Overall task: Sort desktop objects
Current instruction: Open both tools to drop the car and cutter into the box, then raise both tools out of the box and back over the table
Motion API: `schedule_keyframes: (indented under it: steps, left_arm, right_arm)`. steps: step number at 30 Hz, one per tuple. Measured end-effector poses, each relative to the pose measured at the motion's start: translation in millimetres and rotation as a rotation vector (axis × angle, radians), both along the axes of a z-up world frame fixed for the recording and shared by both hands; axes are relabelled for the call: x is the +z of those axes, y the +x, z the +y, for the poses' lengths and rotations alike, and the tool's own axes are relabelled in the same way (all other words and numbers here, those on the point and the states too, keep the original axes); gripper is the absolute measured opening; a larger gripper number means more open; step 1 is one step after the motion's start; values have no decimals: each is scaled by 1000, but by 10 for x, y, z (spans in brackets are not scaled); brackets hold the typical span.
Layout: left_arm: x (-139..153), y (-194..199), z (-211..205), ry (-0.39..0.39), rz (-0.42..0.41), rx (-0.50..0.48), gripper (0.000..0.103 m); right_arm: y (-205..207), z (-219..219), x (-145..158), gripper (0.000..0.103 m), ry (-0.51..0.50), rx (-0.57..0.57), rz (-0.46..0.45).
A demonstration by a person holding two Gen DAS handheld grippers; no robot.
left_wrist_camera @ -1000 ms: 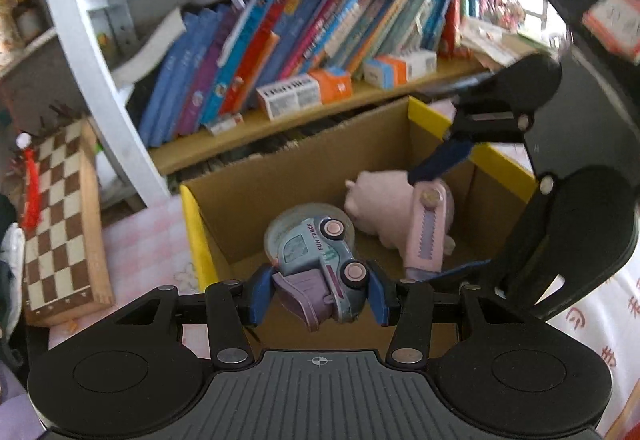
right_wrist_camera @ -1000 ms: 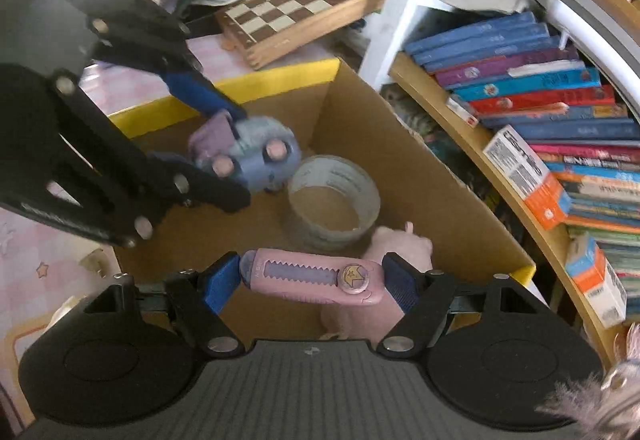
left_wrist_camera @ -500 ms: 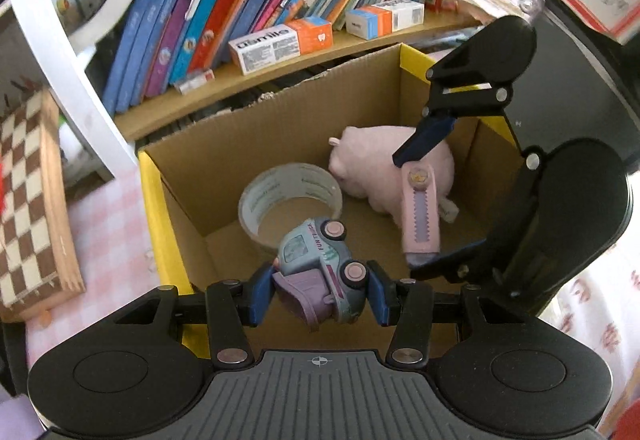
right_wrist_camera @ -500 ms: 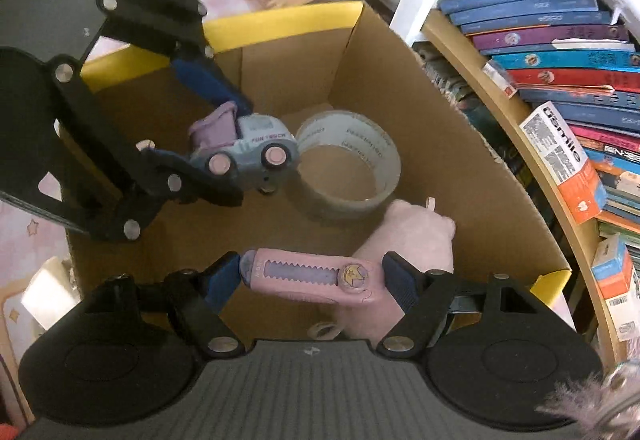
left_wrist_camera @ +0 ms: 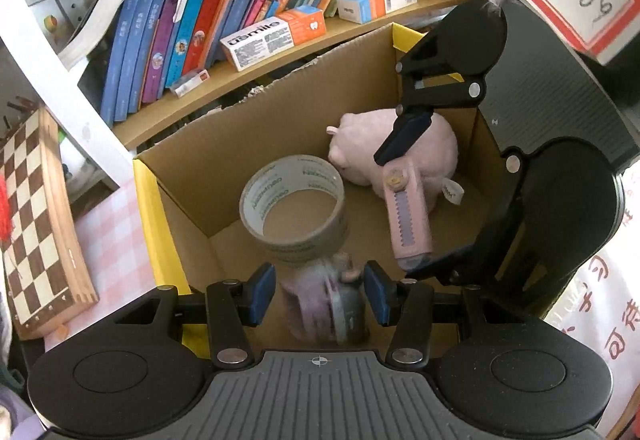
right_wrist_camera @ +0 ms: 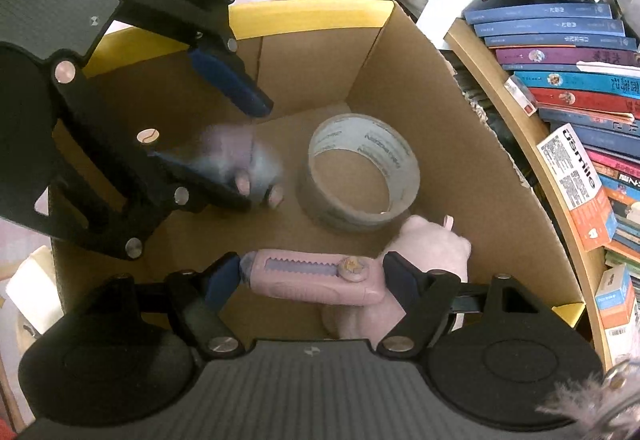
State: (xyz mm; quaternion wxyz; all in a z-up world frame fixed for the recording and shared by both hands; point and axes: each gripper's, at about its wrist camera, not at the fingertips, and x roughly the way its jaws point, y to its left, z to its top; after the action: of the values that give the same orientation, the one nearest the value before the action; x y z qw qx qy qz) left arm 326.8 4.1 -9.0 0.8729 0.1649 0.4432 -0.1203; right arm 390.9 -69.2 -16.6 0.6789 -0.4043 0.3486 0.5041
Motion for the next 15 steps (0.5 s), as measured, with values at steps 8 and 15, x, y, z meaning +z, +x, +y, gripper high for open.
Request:
schedule_keyframes:
  steps: [8, 15]
  left_arm:
    - [177, -116, 16, -31, -77, 23, 69]
    - [400, -287, -16, -58, -154, 38, 70]
  right_arm:
    - [9, -102, 197, 88, 78, -62, -18]
    - [-76, -268, 423, 90, 157, -136, -34]
